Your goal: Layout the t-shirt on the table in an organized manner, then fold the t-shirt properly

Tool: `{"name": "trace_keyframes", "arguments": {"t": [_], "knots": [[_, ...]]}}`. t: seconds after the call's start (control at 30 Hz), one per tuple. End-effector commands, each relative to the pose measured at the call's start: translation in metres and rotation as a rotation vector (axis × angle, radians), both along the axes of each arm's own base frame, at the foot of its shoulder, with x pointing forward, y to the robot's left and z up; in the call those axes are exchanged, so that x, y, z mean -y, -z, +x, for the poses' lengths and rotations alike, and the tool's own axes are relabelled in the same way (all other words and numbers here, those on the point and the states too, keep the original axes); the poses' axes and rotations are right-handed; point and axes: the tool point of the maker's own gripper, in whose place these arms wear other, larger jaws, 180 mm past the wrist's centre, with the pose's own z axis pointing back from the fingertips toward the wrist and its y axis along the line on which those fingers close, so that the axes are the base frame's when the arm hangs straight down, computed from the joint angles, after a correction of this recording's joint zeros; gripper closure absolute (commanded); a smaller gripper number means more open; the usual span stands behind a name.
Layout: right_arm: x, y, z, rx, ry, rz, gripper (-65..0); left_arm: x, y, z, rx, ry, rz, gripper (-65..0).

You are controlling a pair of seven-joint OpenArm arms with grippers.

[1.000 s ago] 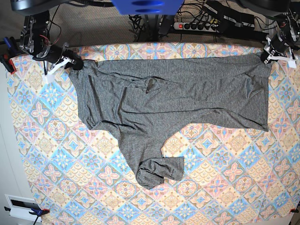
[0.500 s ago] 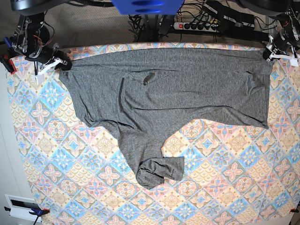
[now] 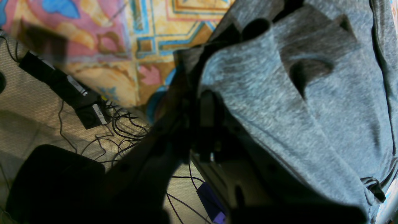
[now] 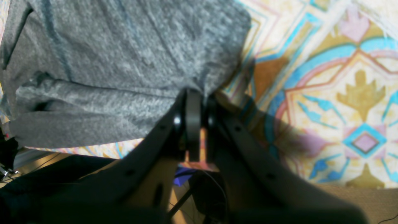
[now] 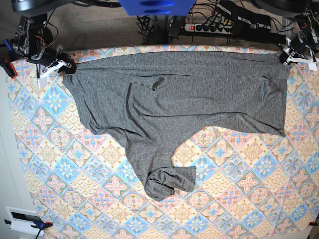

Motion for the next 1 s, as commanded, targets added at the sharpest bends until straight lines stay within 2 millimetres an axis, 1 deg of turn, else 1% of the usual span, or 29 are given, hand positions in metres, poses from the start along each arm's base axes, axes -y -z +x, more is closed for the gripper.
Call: {"name": "trace_keyframes", "arguments": {"t": [0.0, 0.17, 0.2, 0.23, 0.3, 0.37, 0.5, 0.57, 0.63, 0.8, 0.97], "knots": [[0.013, 0.0, -0.005, -0.029, -0.007, -0.052, -5.2, -0.015, 0.01, -0.034, -0.15, -0.021, 0.057, -7.5], [0.013, 0.0, -0.005, -0.028, -0.006, -0.05, -16.6, -0.016, 0.01, -0.033, -0.147, -0.025, 0.059, -17.9], [0.013, 0.0, -0.005, -0.028, -0.005, -0.051, -18.9, -0.019, 0.008, -0.034, -0.143, -0.034, 0.063, -20.0], [0.016, -0.002, -0.005, -0.024, 0.003, -0.054, -20.8, -0.022, 0.006, -0.034, -0.139, -0.044, 0.067, -21.9], [0.029, -0.008, -0.003, -0.009, 0.037, -0.07, -24.0, -0.032, 0.0, -0.036, -0.123, -0.077, 0.079, -25.1], [0.039, -0.016, 0.0, 0.016, 0.062, -0.088, -26.0, -0.039, -0.005, -0.037, -0.111, -0.099, 0.091, -27.5], [0.056, -0.035, 0.009, 0.073, 0.098, -0.125, -27.8, -0.053, -0.014, -0.038, -0.086, -0.143, 0.112, -30.8], [0.064, -0.046, 0.013, 0.106, 0.116, -0.147, -27.9, -0.054, -0.015, -0.038, -0.083, -0.146, 0.111, -31.5], [0.069, -0.055, 0.018, 0.135, 0.123, -0.163, -27.9, -0.052, -0.016, -0.035, -0.066, -0.154, 0.097, -31.6], [0.067, -0.066, 0.024, 0.169, 0.111, -0.179, -27.9, -0.048, -0.018, -0.029, -0.03, -0.168, 0.062, -31.6], [0.064, -0.064, 0.024, 0.168, 0.108, -0.174, -27.9, -0.048, -0.018, -0.029, -0.03, -0.168, 0.062, -31.6]]}}
